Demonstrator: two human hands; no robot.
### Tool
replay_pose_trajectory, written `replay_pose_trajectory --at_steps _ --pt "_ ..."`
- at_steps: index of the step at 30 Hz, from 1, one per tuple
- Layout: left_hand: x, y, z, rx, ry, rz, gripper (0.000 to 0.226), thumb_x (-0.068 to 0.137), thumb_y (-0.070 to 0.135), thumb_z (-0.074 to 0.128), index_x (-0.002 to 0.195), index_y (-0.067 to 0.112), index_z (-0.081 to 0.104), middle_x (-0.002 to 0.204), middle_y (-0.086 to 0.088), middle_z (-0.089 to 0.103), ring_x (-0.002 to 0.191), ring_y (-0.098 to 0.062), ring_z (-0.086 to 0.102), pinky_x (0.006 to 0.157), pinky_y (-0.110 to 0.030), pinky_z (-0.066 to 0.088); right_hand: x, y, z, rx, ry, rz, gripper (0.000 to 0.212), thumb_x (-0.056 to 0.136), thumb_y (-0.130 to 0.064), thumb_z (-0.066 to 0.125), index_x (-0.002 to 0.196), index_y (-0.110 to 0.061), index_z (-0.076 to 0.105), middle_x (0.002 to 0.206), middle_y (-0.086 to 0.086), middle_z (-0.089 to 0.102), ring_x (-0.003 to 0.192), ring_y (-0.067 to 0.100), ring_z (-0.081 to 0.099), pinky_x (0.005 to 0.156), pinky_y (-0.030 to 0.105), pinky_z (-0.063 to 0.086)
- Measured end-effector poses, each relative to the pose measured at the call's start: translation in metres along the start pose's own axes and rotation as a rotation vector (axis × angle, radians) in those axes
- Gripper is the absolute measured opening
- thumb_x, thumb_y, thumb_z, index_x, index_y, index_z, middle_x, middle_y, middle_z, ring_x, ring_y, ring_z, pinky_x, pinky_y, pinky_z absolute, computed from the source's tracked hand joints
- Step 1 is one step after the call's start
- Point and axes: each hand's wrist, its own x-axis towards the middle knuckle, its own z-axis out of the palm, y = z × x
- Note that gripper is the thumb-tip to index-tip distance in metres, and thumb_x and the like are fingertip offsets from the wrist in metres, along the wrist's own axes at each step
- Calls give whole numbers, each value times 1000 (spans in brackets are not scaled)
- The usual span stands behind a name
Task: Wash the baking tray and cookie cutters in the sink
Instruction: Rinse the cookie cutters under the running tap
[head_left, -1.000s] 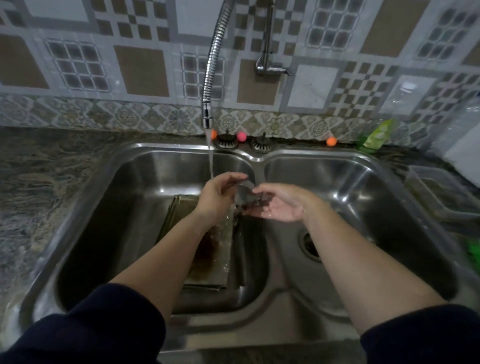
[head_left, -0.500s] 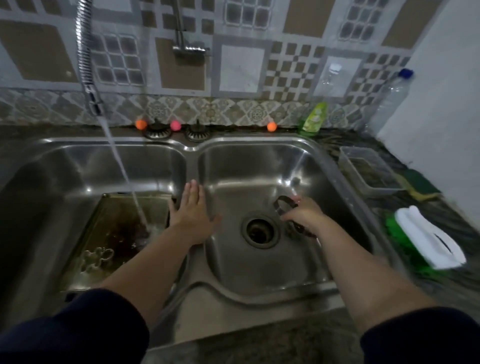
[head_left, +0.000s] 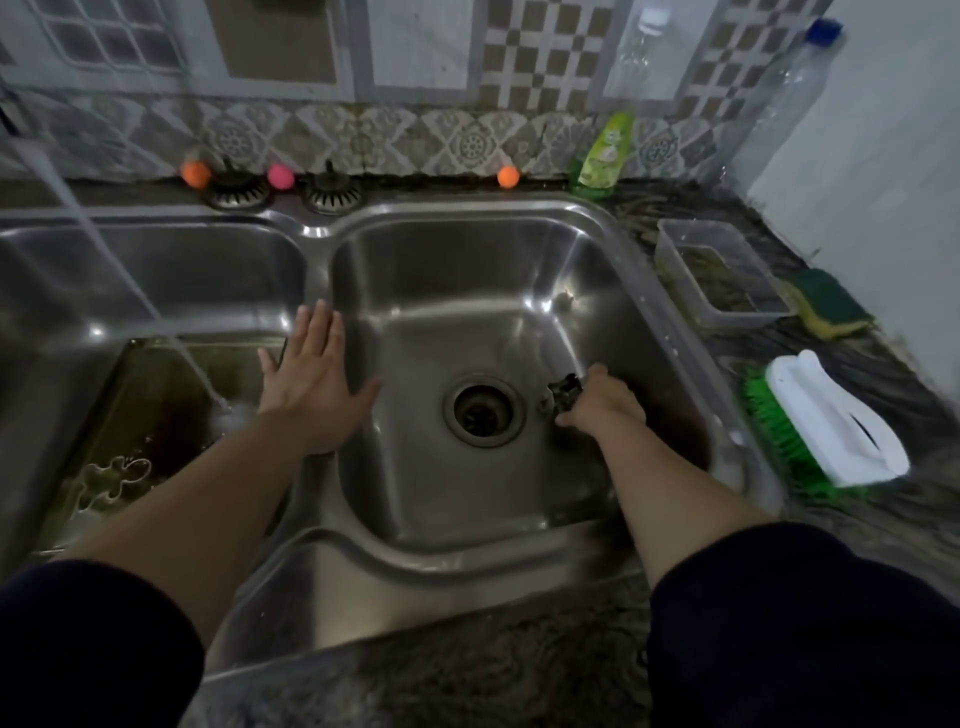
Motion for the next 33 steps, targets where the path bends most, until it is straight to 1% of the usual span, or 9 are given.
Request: replay_pose_trajectory --at_steps 5,10,16,19,22,25,29,31,33 --pt "1 1 0 -12 6 -2 88 91 59 40 153 13 -4 159 0 -18 145 -17 -19 117 -56 3 -3 -7 -14 12 -39 -46 89 70 -33 83 141 -14 33 141 12 44 129 33 42 101 47 43" --pt "-1 0 -1 -43 -14 10 89 91 57 41 153 12 -5 159 1 -19 145 -17 -19 118 -54 3 -21 -27 -18 -6 -60 -145 88 71 -40 81 144 -22 34 144 8 43 130 29 42 104 45 41" --pt "-9 -7 -11 -21 -84 74 82 95 58 29 152 11 -7 159 0 -18 146 -15 -18 118 -50 0 -62 -89 -15 -86 -23 -387 76 76 -50 74 139 -22 42 145 6 44 131 27 43 107 41 38" --pt "-19 -29 -15 -39 -85 122 70 98 54 17 153 16 -3 160 3 -12 147 -13 -12 118 -47 -1 -85 -127 -8 -27 -28 -489 65 81 -48 70 136 -25 45 143 4 43 130 27 43 106 40 38" --pt "-30 -69 -19 -60 -114 78 67 99 54 15 153 18 1 161 3 -6 147 -13 -8 119 -47 0 -113 -170 8 -25 -18 -612 56 85 -42 67 135 -24 47 144 7 40 130 28 42 107 41 36" --pt "-38 -119 -21 -90 -187 -50 66 99 51 27 153 17 10 161 1 6 148 -18 2 118 -47 8 -143 -209 35 -102 -42 -760 51 87 -39 64 134 -26 49 145 9 38 135 30 35 110 38 31" --pt "-52 -183 -18 -97 -274 -137 80 90 50 54 153 17 16 155 -5 26 141 -26 26 114 -40 29 -174 -245 73 -318 23 -920 51 89 -41 60 137 -30 46 153 8 24 143 30 11 115 44 16" --pt "-56 -208 -15 -121 -311 -173 89 82 49 65 152 22 18 152 -5 33 136 -26 35 110 -39 36 -182 -258 93 -368 -33 -966 52 90 -37 59 139 -29 45 152 7 25 142 30 13 113 46 18" --pt "-58 -223 -12 -129 -341 -177 98 71 53 72 151 28 20 148 -5 38 131 -26 41 106 -42 40 -184 -269 116 -369 -200 -942 55 90 -34 60 142 -28 41 150 7 30 140 30 21 110 48 26"
